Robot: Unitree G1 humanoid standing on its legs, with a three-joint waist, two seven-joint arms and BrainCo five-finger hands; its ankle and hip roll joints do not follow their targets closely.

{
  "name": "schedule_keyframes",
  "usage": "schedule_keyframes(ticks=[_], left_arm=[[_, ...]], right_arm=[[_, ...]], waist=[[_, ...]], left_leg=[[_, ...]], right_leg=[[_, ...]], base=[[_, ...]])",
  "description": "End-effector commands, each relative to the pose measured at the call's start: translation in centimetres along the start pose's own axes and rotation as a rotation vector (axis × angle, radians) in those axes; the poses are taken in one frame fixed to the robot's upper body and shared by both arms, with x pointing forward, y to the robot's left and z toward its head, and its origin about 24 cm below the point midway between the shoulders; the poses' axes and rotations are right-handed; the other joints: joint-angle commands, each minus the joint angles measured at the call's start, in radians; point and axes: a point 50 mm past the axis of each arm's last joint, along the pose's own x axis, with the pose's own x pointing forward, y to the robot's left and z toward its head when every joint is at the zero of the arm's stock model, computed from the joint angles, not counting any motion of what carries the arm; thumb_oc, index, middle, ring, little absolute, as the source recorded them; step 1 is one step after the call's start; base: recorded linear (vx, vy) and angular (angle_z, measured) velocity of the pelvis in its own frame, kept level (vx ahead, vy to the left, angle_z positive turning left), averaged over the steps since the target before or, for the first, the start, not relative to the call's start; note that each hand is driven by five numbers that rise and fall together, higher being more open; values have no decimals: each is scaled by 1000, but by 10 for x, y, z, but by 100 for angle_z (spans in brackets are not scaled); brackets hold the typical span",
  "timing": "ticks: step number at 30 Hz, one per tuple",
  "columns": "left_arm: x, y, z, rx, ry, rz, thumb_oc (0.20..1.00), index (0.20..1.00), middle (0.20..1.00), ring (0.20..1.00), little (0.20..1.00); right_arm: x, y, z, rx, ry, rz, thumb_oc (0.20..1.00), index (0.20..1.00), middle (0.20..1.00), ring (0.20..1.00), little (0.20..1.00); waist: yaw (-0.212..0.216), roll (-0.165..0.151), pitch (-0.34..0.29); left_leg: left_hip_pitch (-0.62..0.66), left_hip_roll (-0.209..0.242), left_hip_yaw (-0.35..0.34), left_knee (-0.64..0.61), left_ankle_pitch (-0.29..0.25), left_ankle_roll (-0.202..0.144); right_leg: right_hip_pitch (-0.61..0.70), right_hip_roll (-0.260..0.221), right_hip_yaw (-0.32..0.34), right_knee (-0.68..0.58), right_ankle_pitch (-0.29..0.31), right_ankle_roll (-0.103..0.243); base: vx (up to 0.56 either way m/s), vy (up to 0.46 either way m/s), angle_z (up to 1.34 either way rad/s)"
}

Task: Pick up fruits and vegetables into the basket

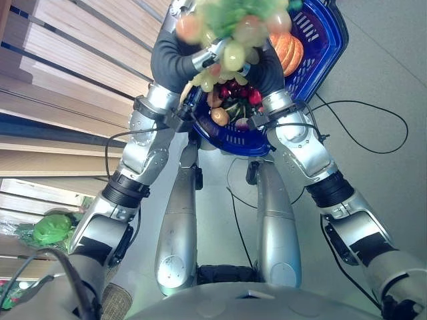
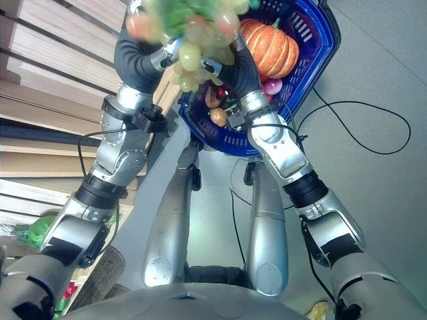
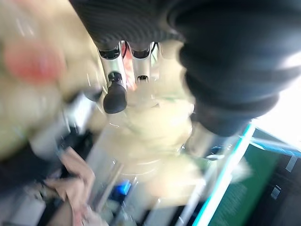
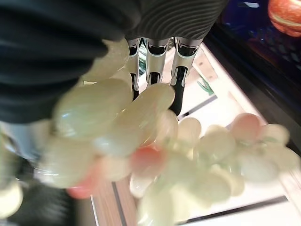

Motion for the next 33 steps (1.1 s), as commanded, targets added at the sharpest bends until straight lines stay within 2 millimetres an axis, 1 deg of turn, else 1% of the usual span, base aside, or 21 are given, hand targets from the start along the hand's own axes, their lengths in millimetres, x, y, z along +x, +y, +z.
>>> schedule_keyframes(ticks=[1,7,9,10,11,14,19,21,22,24,27,29,31,33], left_arm=[[19,-31,30,-44,-214,-169,200,200,200,200,200],[21,-32,31,-9,-213,-153,200,200,200,200,200],[21,-30,32,19,-217,-125,200,200,200,200,200],[20,-27,32,39,-218,-79,200,200,200,200,200],[18,-23,32,78,-221,-20,1000,1000,1000,1000,1000],[16,-16,33,121,-233,49,1000,1000,1000,1000,1000],[11,-7,36,252,-258,187,1000,1000,1000,1000,1000],[6,3,39,345,-285,325,1000,1000,1000,1000,1000],[6,3,39,354,-288,332,1000,1000,1000,1000,1000],[0,13,42,481,-331,481,1000,1000,1000,1000,1000],[-6,25,44,607,-371,632,1000,1000,1000,1000,1000],[-9,33,41,700,-361,709,1000,1000,1000,1000,1000],[-11,41,37,743,-326,744,1000,1000,1000,1000,1000],[-14,56,27,879,-239,804,1000,1000,1000,1000,1000]], right_arm=[[9,18,34,37,-165,65,200,200,200,200,200],[10,17,34,55,-166,61,200,200,200,200,200],[9,17,34,61,-163,62,200,200,200,200,200],[9,17,34,66,-164,58,200,200,200,200,200],[8,16,34,80,-163,52,200,200,200,200,200],[9,13,33,90,-170,32,200,200,200,200,200],[7,8,33,96,-178,6,200,200,200,200,200],[7,7,33,95,-178,-7,200,200,200,200,200],[7,7,33,96,-178,-7,200,200,200,200,200],[6,4,31,95,-178,-20,200,200,200,200,200],[6,0,29,90,-175,-52,200,200,200,200,200],[7,-4,26,83,-170,-92,200,200,200,200,200],[7,-8,24,78,-165,-130,200,200,200,200,200],[7,-18,17,61,-142,-219,200,200,200,200,200]], waist=[[-10,19,-29],[-11,17,-29],[-10,17,-29],[-10,18,-29],[-8,19,-29],[-5,19,-29],[-1,19,-29],[2,20,-29],[2,19,-29],[4,19,-29],[10,19,-29],[12,19,-29],[12,18,-29],[8,17,-29]], left_leg=[[-1,-38,9,78,-76,40],[-3,-39,8,80,-76,41],[-2,-39,7,78,-75,41],[-2,-39,7,78,-75,41],[-2,-39,5,79,-75,40],[-7,-42,1,82,-76,40],[-9,-43,-5,81,-73,39],[-8,-42,-6,81,-73,38],[-8,-42,-7,81,-73,38],[-9,-41,-9,84,-74,36],[-11,-43,-13,87,-74,32],[-11,-44,-16,90,-75,29],[-10,-43,-16,91,-76,27],[-8,-40,-13,92,-76,22]], right_leg=[[88,1,-12,-145,91,87],[88,2,-11,-145,92,87],[88,2,-11,-146,91,87],[88,3,-10,-146,91,86],[89,3,-11,-144,89,87],[85,2,-12,-142,86,88],[85,1,-16,-140,85,87],[86,0,-16,-137,81,87],[86,0,-16,-137,81,86],[84,0,-17,-132,76,86],[85,-1,-19,-127,71,84],[85,-2,-21,-123,67,85],[86,-3,-22,-119,65,86],[86,-1,-23,-116,63,87]], base=[[0,0,0],[0,0,0],[0,0,0],[0,0,0],[0,0,0],[0,0,0],[0,0,0],[0,0,0],[0,0,0],[0,0,0],[0,0,0],[0,0,0],[0,0,0],[0,0,0]])
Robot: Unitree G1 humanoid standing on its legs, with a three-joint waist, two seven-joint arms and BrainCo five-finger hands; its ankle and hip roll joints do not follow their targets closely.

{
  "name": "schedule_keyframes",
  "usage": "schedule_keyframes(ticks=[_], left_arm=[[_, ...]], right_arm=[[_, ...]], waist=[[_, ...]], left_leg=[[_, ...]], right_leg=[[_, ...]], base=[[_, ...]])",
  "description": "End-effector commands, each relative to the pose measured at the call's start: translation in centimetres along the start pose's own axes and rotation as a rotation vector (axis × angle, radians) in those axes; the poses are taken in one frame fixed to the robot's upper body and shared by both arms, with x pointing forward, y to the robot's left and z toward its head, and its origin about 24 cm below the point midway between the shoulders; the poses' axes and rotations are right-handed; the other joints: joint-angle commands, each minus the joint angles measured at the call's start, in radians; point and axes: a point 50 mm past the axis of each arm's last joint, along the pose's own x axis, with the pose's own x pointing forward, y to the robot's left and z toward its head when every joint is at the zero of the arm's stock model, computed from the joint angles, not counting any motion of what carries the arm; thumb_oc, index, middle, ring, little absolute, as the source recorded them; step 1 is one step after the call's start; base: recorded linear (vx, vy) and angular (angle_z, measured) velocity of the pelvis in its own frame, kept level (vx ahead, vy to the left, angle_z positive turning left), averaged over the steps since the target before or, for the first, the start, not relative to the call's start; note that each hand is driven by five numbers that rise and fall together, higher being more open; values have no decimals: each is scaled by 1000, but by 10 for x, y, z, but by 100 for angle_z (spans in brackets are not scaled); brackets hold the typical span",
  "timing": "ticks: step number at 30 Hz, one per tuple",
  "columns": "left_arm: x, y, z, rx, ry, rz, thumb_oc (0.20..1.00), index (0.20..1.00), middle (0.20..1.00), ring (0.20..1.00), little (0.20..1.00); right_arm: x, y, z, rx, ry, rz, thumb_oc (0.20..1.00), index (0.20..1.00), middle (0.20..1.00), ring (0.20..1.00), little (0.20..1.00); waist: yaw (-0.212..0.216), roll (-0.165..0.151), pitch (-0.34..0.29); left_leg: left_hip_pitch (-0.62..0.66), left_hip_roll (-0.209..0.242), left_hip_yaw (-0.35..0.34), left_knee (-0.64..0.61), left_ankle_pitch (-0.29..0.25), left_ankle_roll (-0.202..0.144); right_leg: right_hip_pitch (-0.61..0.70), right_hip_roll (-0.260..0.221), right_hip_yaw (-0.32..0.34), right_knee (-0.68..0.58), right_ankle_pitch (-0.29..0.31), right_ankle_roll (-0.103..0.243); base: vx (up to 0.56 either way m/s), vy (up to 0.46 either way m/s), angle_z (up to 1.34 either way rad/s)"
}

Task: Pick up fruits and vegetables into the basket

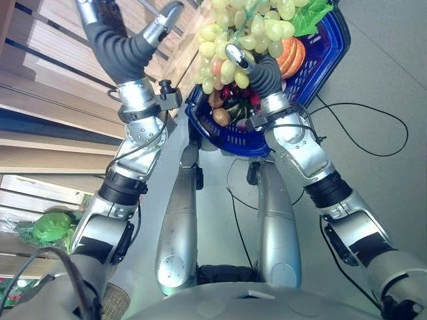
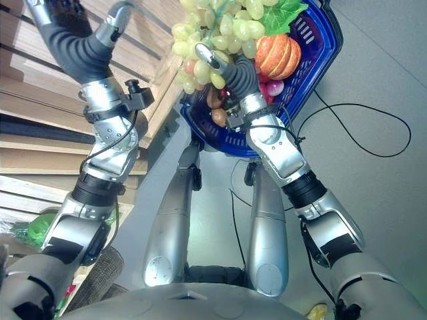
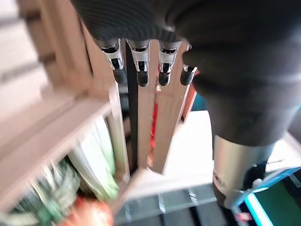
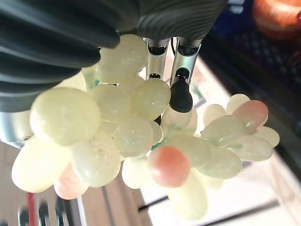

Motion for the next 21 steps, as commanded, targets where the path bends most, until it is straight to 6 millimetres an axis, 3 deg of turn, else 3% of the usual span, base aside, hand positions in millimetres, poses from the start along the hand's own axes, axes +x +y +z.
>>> schedule_keyframes(ticks=[1,6,11,14,20,21], left_arm=[[12,7,-6,187,-78,60,1000,1000,1000,1000,1000],[9,25,-35,349,26,94,1000,1000,1000,1000,1000],[3,40,-67,491,149,70,1000,1000,1000,1000,1000],[5,40,-80,517,205,62,1000,1000,1000,1000,1000],[13,35,-87,519,243,44,1000,1000,1000,1000,1000],[17,33,-89,518,252,29,1000,1000,1000,1000,1000]], right_arm=[[7,-3,29,51,-181,-104,200,200,200,200,200],[7,-26,16,8,-121,-221,200,200,200,200,200],[8,-57,-11,-81,7,-362,200,200,200,200,200],[15,-75,-28,-138,117,-422,200,200,200,200,200],[27,-99,-41,-221,265,-493,200,200,200,200,200],[29,-113,-50,-264,373,-502,200,200,200,200,200]], waist=[[-9,17,-29],[-19,19,-29],[-24,27,-29],[-22,36,-29],[-11,47,-29],[-2,52,-29]], left_leg=[[-14,-37,-5,84,-78,23],[-15,-29,3,88,-79,17],[-14,-21,15,92,-81,9],[-18,-19,19,93,-81,6],[-21,-19,18,88,-78,4],[-27,-21,14,87,-76,4]], right_leg=[[82,4,-21,-130,61,87],[77,6,-13,-123,59,87],[74,7,-9,-116,56,87],[65,4,-10,-112,57,87],[58,2,-16,-115,60,87],[52,3,-18,-115,61,86]], base=[[0,0,0],[-5,52,-1],[-5,47,-4],[-13,37,-4],[0,0,0],[-22,-34,1]])
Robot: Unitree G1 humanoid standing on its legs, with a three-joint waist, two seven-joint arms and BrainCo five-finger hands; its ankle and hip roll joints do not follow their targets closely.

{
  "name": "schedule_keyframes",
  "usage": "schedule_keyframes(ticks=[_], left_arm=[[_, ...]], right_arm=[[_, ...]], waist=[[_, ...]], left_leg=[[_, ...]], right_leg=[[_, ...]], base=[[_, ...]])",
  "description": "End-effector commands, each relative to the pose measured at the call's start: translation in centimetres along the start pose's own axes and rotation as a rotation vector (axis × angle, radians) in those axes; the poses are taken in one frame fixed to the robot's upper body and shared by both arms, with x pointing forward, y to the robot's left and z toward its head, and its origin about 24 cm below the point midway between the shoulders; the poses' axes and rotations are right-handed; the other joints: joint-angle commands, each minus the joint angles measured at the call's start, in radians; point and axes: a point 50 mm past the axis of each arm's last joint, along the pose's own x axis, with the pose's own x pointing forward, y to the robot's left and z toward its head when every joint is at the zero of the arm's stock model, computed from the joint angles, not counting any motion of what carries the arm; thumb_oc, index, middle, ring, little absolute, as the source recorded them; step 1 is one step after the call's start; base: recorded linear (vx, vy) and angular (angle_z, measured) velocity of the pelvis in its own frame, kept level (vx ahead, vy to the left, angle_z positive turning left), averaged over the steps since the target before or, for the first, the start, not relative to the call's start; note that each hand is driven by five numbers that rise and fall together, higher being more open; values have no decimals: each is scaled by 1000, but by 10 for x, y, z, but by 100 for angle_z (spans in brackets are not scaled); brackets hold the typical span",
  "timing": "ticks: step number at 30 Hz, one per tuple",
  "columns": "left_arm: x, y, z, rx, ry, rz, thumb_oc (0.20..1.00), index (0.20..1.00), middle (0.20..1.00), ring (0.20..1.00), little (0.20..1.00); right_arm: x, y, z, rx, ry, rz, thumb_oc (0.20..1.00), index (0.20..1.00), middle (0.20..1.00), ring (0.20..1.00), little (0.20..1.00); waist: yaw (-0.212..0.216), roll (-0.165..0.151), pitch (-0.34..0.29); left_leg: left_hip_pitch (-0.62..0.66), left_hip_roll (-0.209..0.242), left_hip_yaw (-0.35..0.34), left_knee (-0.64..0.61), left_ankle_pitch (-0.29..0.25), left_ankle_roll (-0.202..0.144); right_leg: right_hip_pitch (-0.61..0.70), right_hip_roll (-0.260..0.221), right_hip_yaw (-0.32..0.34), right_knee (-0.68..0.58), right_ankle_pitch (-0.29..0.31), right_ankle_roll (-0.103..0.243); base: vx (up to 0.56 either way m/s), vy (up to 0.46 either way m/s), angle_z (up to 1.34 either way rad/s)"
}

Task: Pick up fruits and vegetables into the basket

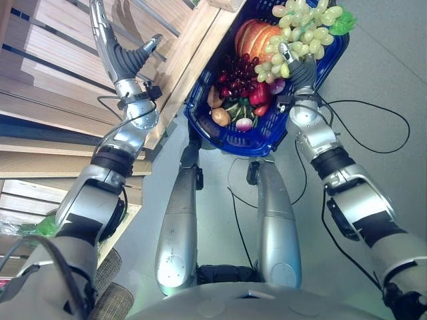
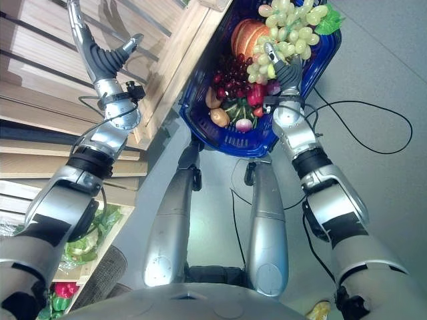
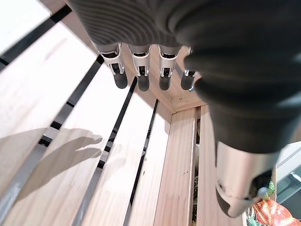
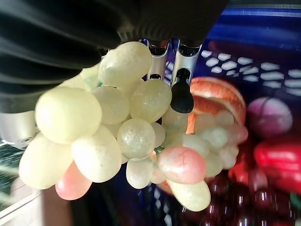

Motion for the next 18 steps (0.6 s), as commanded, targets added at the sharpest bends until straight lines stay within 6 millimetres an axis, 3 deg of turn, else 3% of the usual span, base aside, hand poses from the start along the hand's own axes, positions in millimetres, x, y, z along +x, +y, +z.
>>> schedule_keyframes(ticks=[1,2,4,5,6,7,18], left_arm=[[15,2,9,-55,-21,33,1000,1000,1000,1000,1000],[15,1,9,-57,-21,31,1000,1000,1000,1000,1000],[18,-1,10,-65,-18,19,1000,1000,1000,1000,1000],[19,-2,11,-71,-22,12,1000,1000,1000,1000,1000],[20,-2,12,-72,-22,12,1000,1000,1000,1000,1000],[20,-3,12,-73,-22,9,1000,1000,1000,1000,1000],[19,-8,13,-67,-18,-7,1000,1000,1000,1000,1000]], right_arm=[[16,-12,12,-56,21,8,322,322,322,322,322],[18,-14,9,-81,54,14,442,442,442,442,442],[23,-18,3,-152,114,16,442,442,442,442,442],[24,-21,-3,-196,183,22,718,718,718,718,718],[24,-21,-4,-198,189,24,903,903,903,903,903],[25,-23,-6,-222,216,21,1000,1000,1000,1000,1000],[24,-36,-21,-330,413,35,1000,1000,1000,1000,1000]], waist=[[10,55,-29],[13,56,-29],[21,61,-29],[27,64,-29],[27,64,-29],[29,65,-29],[40,72,-29]], left_leg=[[-28,-24,3,107,-79,8],[-30,-25,2,108,-79,9],[-34,-27,-1,110,-78,10],[-35,-27,-2,110,-77,9],[-35,-27,-2,110,-77,9],[-36,-27,-2,109,-76,10],[-42,-33,-9,117,-77,12]], right_leg=[[58,-2,-28,-96,61,83],[57,-2,-29,-96,60,83],[52,-2,-33,-92,60,82],[52,-2,-35,-92,59,81],[51,-2,-35,-92,60,81],[51,-2,-37,-92,59,79],[41,5,-36,-78,57,78]], base=[[-26,-42,-1],[0,0,0],[0,0,0],[-7,-11,4],[-3,-7,5],[2,-5,3],[0,-1,0]])
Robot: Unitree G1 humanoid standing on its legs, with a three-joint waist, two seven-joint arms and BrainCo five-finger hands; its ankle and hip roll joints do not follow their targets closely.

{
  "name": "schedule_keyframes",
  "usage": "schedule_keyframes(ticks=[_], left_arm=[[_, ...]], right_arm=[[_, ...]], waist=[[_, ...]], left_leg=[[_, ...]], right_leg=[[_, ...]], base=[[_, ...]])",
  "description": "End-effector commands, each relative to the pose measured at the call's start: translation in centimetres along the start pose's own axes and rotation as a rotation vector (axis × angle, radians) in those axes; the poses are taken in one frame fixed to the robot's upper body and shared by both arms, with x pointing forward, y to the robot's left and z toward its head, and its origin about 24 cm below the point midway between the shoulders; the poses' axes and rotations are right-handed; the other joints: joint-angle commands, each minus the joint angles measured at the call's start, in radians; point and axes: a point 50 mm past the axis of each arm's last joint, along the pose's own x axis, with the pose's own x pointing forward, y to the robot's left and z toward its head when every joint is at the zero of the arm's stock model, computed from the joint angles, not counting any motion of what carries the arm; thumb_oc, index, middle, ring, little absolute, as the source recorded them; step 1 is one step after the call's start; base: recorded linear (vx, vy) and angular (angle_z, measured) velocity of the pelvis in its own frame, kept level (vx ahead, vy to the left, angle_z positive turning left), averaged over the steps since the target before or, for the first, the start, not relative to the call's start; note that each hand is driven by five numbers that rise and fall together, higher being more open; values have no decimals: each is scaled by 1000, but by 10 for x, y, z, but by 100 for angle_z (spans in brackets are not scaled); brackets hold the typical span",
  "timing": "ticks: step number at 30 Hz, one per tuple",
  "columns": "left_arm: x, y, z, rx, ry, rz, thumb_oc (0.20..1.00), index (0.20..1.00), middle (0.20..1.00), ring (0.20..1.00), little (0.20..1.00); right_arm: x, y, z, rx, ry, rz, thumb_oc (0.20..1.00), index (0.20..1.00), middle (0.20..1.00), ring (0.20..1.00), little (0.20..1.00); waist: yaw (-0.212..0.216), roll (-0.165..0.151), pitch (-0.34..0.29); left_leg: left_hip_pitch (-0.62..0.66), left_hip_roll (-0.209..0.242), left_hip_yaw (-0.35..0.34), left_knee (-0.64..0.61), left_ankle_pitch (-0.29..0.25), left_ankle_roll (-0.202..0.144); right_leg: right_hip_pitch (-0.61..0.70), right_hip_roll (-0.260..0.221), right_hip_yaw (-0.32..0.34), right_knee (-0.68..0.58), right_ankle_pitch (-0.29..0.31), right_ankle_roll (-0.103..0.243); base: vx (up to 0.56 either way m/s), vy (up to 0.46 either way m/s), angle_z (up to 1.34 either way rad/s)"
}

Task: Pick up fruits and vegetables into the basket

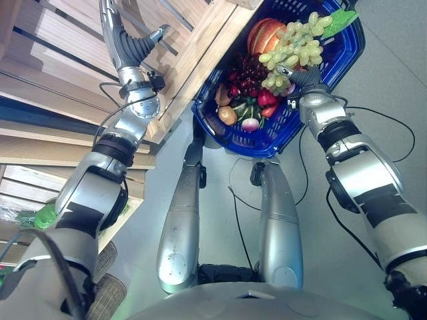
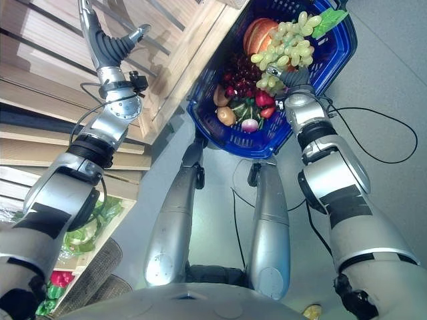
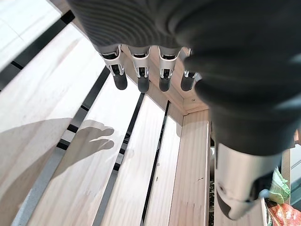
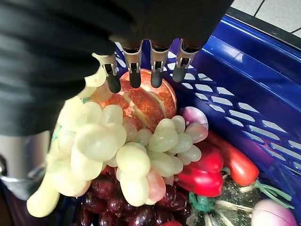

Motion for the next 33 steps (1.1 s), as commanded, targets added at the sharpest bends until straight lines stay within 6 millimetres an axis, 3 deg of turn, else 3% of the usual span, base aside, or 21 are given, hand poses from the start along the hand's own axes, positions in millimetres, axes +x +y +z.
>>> schedule_keyframes(ticks=[1,12,18,27,32,33], left_arm=[[8,1,9,-61,-13,58,1000,1000,1000,1000,1000],[8,4,3,-53,22,42,1000,1000,1000,1000,1000],[-13,2,-23,-61,167,-63,1000,1000,1000,1000,1000],[-114,15,-90,62,450,-311,1000,1000,1000,1000,1000],[-199,45,-127,178,681,-495,1000,1000,1000,1000,1000],[-202,46,-128,183,692,-503,1000,1000,1000,1000,1000]], right_arm=[[4,-18,-2,-71,40,-31,1000,1000,1000,1000,1000],[4,-21,-5,-85,45,-49,1000,1000,1000,1000,1000],[1,-12,-11,-145,-25,-71,1000,1000,1000,1000,1000],[-13,-9,-92,-224,44,-75,1000,1000,1000,1000,1000],[-40,-7,-167,-235,187,-41,1000,1000,1000,1000,1000],[-42,-7,-170,-235,193,-39,1000,1000,1000,1000,1000]], waist=[[-10,71,-29],[-11,66,-29],[-12,63,-29],[-4,40,-35],[6,21,-163],[5,19,-171]], left_leg=[[-29,-32,3,118,-87,19],[-10,-32,-1,117,-94,22],[76,-38,4,82,-94,23],[385,-38,-6,-46,-88,21],[543,-28,-1,-139,-96,18],[547,-28,-1,-144,-93,18]], right_leg=[[52,10,-21,-90,59,82],[67,20,-13,-88,55,80],[146,25,-9,-106,54,88],[462,-6,-12,-253,81,110],[653,-31,-25,-379,96,120],[660,-31,-25,-387,100,120]], base=[[0,0,0],[0,0,0],[0,0,0],[32,-9,0],[178,-26,4],[206,-35,10]])
